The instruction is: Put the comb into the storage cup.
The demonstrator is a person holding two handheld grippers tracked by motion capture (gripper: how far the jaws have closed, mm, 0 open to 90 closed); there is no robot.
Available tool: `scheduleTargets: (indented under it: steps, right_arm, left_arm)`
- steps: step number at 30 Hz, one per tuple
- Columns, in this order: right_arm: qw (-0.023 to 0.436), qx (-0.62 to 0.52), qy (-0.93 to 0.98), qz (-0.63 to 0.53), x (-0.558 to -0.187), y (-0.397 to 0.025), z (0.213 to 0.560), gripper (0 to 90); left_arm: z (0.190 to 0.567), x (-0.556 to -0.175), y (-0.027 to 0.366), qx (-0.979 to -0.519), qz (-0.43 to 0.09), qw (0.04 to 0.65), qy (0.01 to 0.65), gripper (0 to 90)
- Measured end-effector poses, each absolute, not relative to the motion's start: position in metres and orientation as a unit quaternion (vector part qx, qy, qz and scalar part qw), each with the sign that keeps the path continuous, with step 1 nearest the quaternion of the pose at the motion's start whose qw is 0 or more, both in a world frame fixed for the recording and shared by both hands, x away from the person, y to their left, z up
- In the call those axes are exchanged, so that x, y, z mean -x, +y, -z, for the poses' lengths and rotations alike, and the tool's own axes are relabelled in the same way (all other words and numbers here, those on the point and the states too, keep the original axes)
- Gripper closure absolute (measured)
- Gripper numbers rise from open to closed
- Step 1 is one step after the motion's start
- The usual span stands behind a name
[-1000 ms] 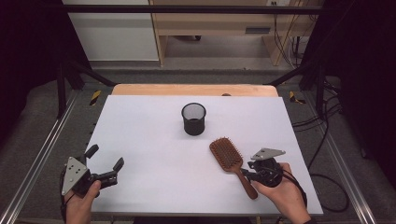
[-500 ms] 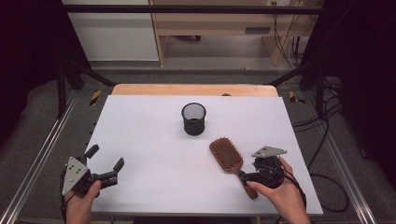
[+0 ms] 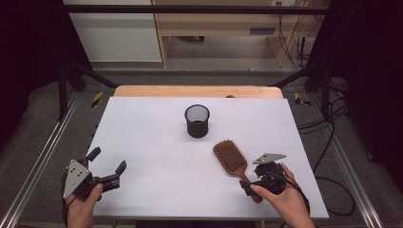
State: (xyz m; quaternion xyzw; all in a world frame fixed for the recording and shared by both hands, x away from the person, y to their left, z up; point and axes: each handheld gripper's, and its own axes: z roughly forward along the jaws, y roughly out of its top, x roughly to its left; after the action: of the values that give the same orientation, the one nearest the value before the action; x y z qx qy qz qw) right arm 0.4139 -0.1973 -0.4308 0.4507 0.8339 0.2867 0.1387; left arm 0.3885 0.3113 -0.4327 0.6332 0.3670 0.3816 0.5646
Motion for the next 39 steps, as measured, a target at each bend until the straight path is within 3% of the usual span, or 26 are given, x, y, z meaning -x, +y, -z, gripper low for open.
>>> scheduleTargets:
  steps: [23,39]
  right_arm:
    - [0.094,-0.456,0.853,-0.235,-0.43,-0.18,0.454,9.7]
    - [0.094,-0.469,0.846,-0.237,-0.44,-0.183,0.457,45.0]
  left_arm:
    - [0.432,-0.389,0.312,-0.633,-0.382,0.565,0.367,1.8]
    - [0.432,-0.389,0.312,-0.632,-0.382,0.565,0.366,1.9]
